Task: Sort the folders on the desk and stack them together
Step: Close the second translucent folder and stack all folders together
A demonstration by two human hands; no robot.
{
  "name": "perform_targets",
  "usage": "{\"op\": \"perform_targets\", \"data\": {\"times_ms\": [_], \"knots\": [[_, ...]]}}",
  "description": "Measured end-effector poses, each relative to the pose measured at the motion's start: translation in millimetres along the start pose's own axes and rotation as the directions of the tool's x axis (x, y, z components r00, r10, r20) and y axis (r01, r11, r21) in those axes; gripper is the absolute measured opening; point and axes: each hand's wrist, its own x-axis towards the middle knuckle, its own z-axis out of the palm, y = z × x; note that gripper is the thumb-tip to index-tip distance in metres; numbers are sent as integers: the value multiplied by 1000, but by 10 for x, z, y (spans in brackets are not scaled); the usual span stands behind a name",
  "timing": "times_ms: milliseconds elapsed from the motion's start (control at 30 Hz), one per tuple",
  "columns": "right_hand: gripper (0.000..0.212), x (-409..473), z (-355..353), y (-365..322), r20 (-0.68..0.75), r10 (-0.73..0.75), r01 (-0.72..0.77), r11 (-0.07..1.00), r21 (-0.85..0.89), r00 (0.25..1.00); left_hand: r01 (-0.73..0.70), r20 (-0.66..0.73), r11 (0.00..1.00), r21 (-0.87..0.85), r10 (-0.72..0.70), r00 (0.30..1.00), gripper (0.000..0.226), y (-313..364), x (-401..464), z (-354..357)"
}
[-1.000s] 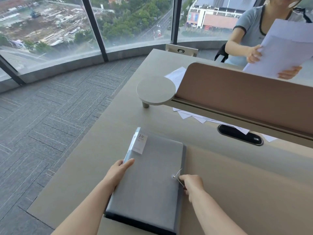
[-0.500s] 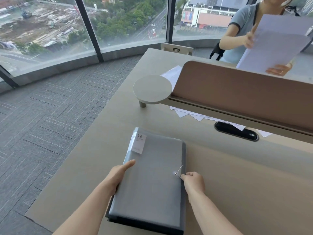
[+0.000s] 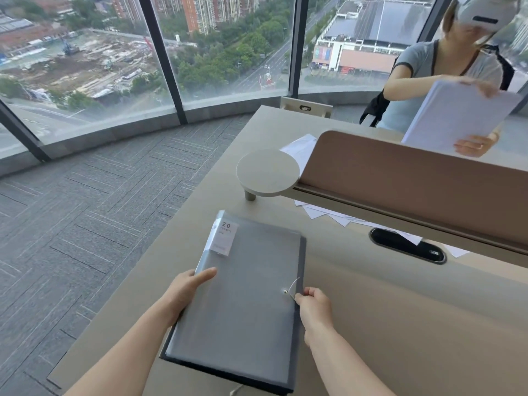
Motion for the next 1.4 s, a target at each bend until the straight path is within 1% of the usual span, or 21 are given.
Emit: {"op": "perform_targets", "data": {"times_ms": [100,167,233,333,433,567,667,867,900,1033,1133,1333,1400], "knots": [[12,18,215,-94,25,-15,16,999,-40,1000,-38,-31,999,26,39,999,60,121,106,-202],[9,49,359,-161,40,-25,27,999,-47,999,-48,-52,998,41,50,997,66,186,211,-331],[9,90,502,-218,52,-31,34,998,-59,998,-54,-72,997,52,58,996,70,239,317,-441],[12,157,707,-294,69,-28,34,996,-87,997,-59,-98,996,72,66,993,59,309,475,-573],[19,257,866,-352,67,-33,41,993,-114,997,-57,-105,995,79,65,992,41,364,644,-658],[21,384,1008,-363,63,-1,10,990,-138,998,-50,-107,994,96,61,992,35,357,846,-727],[17,453,1083,-343,59,13,-4,987,-163,998,-34,-106,994,104,45,993,32,336,956,-763],[12,550,1180,-308,46,18,-6,972,-233,999,11,-95,995,99,-1,995,51,289,1077,-823],[11,554,1191,-294,45,15,-3,970,-245,999,19,-94,995,102,-10,996,51,273,1089,-827],[8,573,1219,-262,25,-26,32,960,-279,999,43,-116,994,100,-32,993,44,243,1148,-839],[13,559,1232,-267,17,-48,51,953,-299,999,60,-120,994,94,-49,992,39,272,1169,-837],[21,611,1267,-259,-13,-27,22,945,-327,1000,94,-121,989,110,-81,989,33,314,1200,-831],[19,636,1258,-229,-12,-25,19,934,-356,1000,106,-123,986,127,-91,988,33,326,1206,-816]]}}
